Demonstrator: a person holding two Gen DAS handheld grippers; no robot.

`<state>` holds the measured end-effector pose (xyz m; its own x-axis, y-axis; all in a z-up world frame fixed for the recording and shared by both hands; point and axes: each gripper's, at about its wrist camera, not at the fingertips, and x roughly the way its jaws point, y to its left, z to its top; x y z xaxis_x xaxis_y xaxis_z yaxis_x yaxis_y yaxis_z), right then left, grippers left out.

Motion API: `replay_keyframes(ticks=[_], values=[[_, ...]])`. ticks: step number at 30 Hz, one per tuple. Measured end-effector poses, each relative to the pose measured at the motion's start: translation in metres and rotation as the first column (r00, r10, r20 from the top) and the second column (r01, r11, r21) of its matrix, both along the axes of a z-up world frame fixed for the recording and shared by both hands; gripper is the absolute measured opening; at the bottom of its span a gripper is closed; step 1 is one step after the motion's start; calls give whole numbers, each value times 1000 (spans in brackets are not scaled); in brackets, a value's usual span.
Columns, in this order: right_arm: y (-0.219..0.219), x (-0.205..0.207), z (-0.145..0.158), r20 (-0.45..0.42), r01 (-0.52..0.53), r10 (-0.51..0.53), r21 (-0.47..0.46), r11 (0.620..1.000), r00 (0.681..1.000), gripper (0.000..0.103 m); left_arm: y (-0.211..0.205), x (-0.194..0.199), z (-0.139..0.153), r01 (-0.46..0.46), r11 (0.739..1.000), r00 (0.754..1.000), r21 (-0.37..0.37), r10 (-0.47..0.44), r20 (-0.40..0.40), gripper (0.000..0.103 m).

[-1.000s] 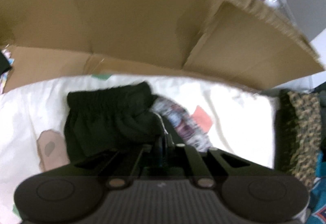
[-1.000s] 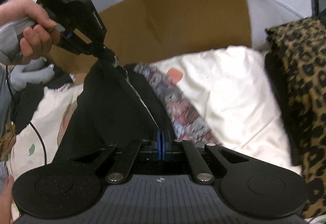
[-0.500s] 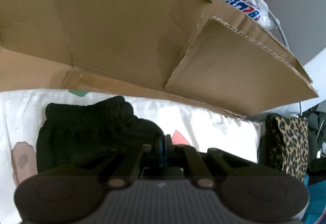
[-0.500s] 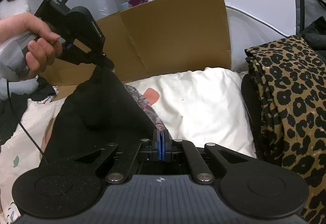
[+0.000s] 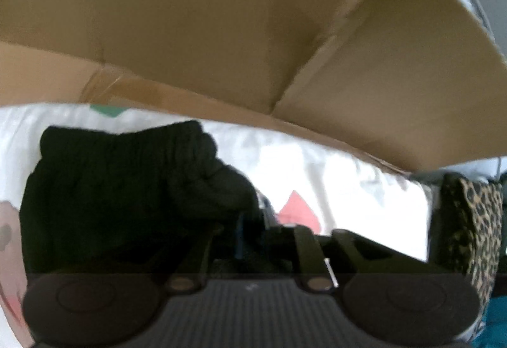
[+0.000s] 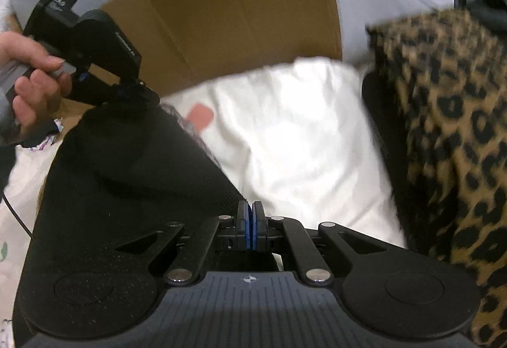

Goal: Fold clothes

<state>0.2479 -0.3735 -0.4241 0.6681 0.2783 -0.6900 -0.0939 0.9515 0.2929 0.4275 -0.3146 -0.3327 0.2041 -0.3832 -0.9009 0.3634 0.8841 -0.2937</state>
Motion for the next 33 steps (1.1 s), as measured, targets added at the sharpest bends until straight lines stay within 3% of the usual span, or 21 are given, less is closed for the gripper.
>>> replay_keyframes(ticks=[2,3,8,10,12,13,14,16,30,31,33], values=[[-5,-4,3,3,14,-14,29,999,1000,4,0,0,-4,-3,1000,1000,2,3,-21,38],[-8,-9,7,19,17,-18,41,999,1000,5,-1,-2,-2,10,1000,1000,-4,-10,-30,43],[-23,-28,14,-5,61,-60,75,995,998,5,-9,-9,2,69,998,997,-2,-69,-43,48],[-29,-40,16,-5,81,-81,80,993,997,6,-12,-10,-4,70,998,997,9,-70,-46,48],[-33,-51,18,-5,104,-104,70,992,995,12,-16,-10,-12,83,996,996,35,-81,-44,32],[-35,-55,17,-7,112,-112,68,991,994,15,-17,-9,-16,77,996,996,44,-75,-45,17],[-37,-60,15,-9,117,-117,68,991,993,19,-18,-8,-19,69,996,997,50,-67,-44,8],[-38,-70,13,-14,116,-115,62,991,993,20,-22,-7,-22,52,997,998,52,-50,-29,5],[-44,-93,-9,-96,133,-133,-5,991,986,23,-33,-2,-33,69,995,997,72,-71,35,8],[-46,-94,-6,-101,147,-145,6,989,984,23,-34,-1,-32,77,994,996,76,-79,36,10],[-50,-98,-1,-111,173,-169,29,984,979,23,-35,0,-26,107,992,994,72,-109,24,23]])
